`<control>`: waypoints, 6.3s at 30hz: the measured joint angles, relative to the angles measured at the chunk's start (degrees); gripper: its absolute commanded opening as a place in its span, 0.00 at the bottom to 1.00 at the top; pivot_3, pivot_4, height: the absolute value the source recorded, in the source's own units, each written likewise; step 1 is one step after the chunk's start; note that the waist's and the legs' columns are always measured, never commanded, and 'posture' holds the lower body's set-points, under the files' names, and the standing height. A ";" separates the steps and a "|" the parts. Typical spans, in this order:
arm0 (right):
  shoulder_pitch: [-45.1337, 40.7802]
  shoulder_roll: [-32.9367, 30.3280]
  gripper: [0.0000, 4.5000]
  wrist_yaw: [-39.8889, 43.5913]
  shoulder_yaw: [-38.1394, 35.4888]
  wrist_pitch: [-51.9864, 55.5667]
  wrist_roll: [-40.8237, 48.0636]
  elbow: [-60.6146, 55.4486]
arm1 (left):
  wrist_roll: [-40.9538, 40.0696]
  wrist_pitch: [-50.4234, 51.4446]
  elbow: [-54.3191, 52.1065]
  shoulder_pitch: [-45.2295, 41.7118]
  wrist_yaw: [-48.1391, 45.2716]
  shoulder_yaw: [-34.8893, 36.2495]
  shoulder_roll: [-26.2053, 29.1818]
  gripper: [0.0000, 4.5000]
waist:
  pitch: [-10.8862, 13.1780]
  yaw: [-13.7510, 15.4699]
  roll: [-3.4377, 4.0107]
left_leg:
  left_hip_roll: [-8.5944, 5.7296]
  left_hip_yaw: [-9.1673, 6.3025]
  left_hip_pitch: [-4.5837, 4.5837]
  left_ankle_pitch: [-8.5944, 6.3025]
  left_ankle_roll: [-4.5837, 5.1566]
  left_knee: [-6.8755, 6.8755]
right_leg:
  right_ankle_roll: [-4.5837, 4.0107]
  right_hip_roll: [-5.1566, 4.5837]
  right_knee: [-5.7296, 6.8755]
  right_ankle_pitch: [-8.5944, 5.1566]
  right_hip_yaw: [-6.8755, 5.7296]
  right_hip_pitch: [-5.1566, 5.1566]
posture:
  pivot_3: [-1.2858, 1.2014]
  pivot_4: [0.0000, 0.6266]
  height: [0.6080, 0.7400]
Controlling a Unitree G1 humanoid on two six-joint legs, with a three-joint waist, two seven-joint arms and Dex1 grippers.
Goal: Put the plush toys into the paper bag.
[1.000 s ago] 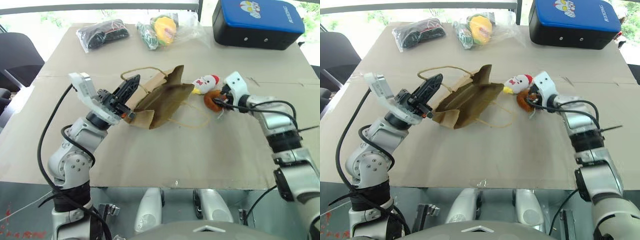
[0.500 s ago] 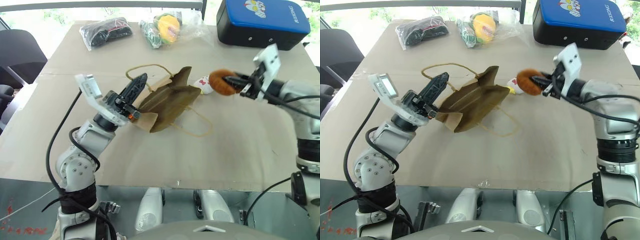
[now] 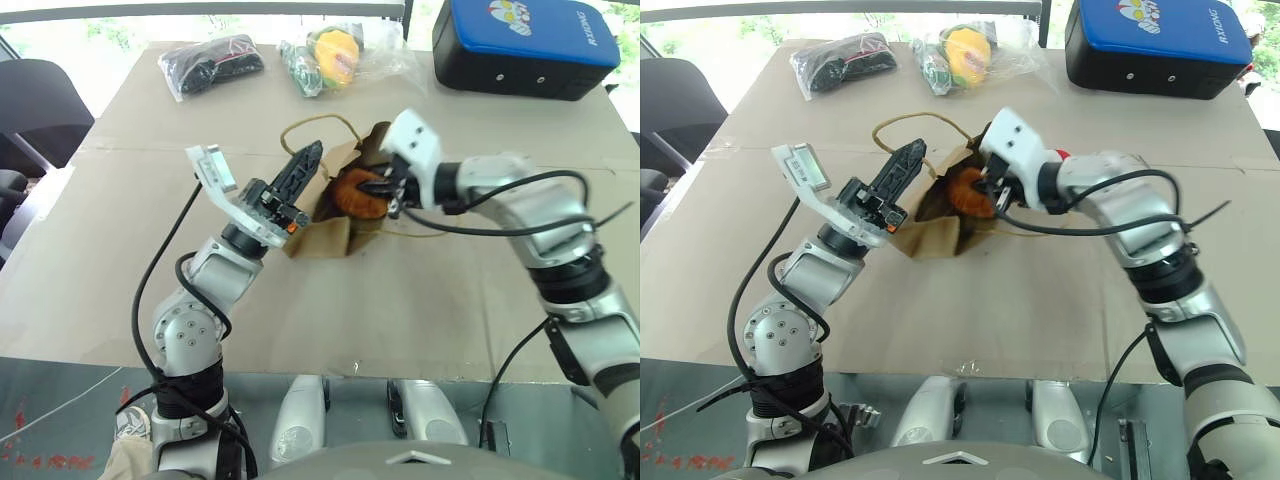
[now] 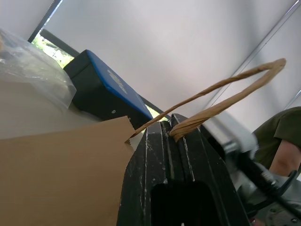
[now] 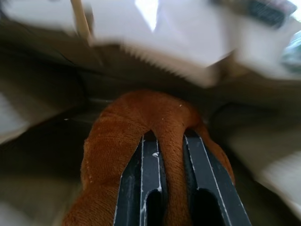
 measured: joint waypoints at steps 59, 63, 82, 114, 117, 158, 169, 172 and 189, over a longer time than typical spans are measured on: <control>4.37 -4.87 0.01 8.37 -14.15 -8.66 3.34 -8.17 | 9.98 -3.11 2.02 -3.34 8.86 -0.12 0.45 0.00 | 0.08 1.17 0.12 | -0.05 0.03 0.03 0.00 0.00 -0.01 | 0.01 -0.06 0.00 0.01 0.00 0.04 | 0.52 0.24 1.00; 0.65 -7.90 0.01 5.99 -16.21 -10.93 1.42 -1.86 | 10.81 -3.15 2.64 -2.98 7.30 -0.08 1.14 0.00 | 0.09 1.42 0.10 | -0.08 0.04 0.01 0.00 0.00 0.01 | 0.01 -0.09 -0.05 0.01 -0.02 0.04 | 0.52 0.24 1.00; -0.78 -2.14 0.01 6.34 -12.44 -18.46 0.80 -1.19 | 11.23 -5.85 4.11 -5.51 4.30 0.87 -4.28 0.00 | 0.07 0.56 0.05 | -0.05 0.02 0.00 0.00 0.00 0.01 | 0.01 -0.09 -0.02 0.01 -0.03 0.03 | 0.52 0.24 1.00; -5.38 13.92 0.69 24.19 0.53 -34.40 -7.09 24.23 | 5.06 -6.72 0.98 0.92 2.59 -0.88 -6.78 0.00 | 0.08 -0.15 0.07 | -0.05 -0.03 0.04 0.01 -0.02 -0.02 | 0.00 -0.07 0.01 0.01 -0.05 0.03 | 0.52 0.24 1.00; -3.20 12.47 0.91 25.02 0.44 -33.48 -6.99 22.87 | 3.43 -6.80 -0.45 2.82 0.94 -0.36 -6.26 0.00 | 0.08 0.06 0.06 | -0.05 -0.04 0.03 0.01 -0.02 -0.03 | 0.00 -0.09 0.00 0.01 -0.07 0.03 | 0.52 0.24 1.00; 18.55 -13.23 0.91 11.38 -11.77 2.54 5.16 -1.02 | -4.05 -8.48 -3.88 9.36 -4.04 5.34 3.32 0.00 | 0.15 1.21 0.13 | -0.10 0.04 -0.08 -0.02 0.02 -0.01 | 0.03 -0.14 -0.19 -0.01 -0.03 0.02 | 0.52 0.24 1.00; -4.83 -1.57 0.91 5.06 -12.25 -23.96 -5.49 29.47 | -5.94 -7.99 -3.86 11.21 -6.60 7.51 6.84 0.00 | 0.13 -0.45 -0.01 | 0.09 0.17 0.16 -0.01 0.01 -0.02 | -0.03 0.12 -0.04 0.01 0.17 0.04 | 0.52 0.24 1.00; -9.83 4.26 0.91 1.94 -6.95 -33.33 -13.38 49.20 | -6.84 -7.87 -3.59 10.97 -7.47 8.79 8.20 0.00 | 0.14 -0.20 -0.02 | 0.05 0.18 0.08 0.00 -0.01 -0.06 | -0.03 0.04 -0.09 0.01 0.11 0.00 | 0.52 0.24 1.00; -9.83 -5.31 0.00 3.90 -20.72 -35.57 -10.32 48.53 | -12.03 -7.43 2.13 -2.22 -9.69 4.99 4.25 0.00 | 0.20 1.32 0.07 | -0.08 0.00 -0.81 0.06 -0.10 0.38 | 0.05 -0.13 0.04 0.08 -0.12 -0.57 | 0.52 0.24 1.00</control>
